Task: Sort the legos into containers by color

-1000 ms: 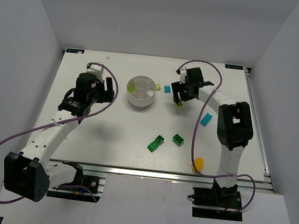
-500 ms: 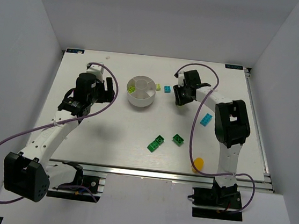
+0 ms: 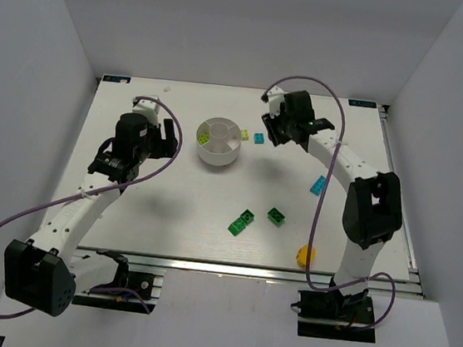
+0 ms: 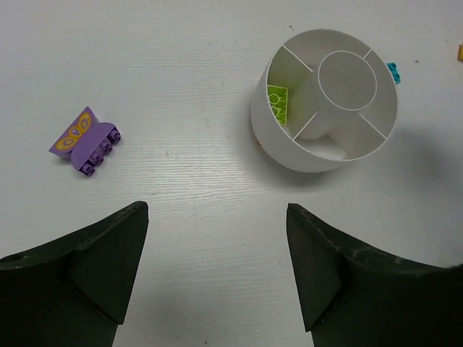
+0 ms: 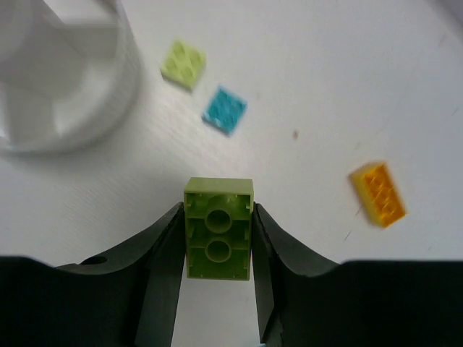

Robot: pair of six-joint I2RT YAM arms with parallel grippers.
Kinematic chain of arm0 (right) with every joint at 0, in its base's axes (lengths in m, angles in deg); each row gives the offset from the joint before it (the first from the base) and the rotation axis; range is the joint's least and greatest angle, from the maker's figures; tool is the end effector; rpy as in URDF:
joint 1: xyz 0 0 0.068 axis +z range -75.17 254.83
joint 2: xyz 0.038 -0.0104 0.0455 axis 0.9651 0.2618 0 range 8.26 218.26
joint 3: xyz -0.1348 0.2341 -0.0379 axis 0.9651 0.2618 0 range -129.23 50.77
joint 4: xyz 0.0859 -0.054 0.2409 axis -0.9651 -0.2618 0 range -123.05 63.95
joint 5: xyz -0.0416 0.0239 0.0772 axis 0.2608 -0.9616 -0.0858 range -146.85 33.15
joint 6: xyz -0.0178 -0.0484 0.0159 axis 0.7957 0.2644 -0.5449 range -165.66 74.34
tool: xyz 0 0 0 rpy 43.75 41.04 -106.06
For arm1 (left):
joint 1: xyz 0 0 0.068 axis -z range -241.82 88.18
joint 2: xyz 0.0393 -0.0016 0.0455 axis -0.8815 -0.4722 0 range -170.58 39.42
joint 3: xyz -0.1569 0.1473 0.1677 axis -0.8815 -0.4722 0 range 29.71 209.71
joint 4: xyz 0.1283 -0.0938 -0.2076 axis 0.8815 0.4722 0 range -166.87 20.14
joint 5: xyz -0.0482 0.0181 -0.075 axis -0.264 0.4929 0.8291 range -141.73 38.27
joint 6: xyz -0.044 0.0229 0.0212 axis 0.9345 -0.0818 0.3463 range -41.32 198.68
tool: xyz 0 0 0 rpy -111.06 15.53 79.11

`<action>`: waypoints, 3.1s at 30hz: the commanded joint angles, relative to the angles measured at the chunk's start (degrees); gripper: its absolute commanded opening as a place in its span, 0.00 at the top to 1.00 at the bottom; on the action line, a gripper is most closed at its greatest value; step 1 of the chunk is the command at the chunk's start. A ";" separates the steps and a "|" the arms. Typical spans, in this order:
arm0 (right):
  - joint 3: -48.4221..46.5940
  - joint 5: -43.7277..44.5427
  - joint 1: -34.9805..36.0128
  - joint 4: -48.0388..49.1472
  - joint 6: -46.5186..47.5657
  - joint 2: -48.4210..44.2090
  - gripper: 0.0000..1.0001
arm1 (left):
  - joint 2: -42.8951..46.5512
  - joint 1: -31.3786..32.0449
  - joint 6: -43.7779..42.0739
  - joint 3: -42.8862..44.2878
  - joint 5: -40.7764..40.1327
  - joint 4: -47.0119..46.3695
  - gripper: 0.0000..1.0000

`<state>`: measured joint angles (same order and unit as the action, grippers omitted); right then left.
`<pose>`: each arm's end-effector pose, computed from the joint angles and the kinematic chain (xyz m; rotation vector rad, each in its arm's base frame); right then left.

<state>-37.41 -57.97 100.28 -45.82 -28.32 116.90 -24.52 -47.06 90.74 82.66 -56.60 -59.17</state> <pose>0.3956 0.1891 0.2633 -0.8397 2.1141 0.0969 0.2446 -0.0613 0.3103 -0.0032 2.0756 -0.1996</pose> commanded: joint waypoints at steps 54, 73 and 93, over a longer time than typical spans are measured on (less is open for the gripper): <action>-36.18 36.37 27.37 12.92 -12.77 29.17 0.83 | 14.11 -0.09 2.98 -6.37 -21.94 -5.12 0.11; -32.32 34.88 27.37 14.32 -13.21 27.85 0.67 | 14.37 -0.09 3.06 -6.45 -22.21 -5.12 0.10; -32.58 32.51 27.55 13.27 -13.30 23.73 0.45 | 14.46 -0.09 3.15 -6.54 -22.47 -5.12 0.10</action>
<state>-69.41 -24.38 127.73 -33.98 -40.84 145.47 -11.10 -47.08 93.40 76.45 -78.74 -63.57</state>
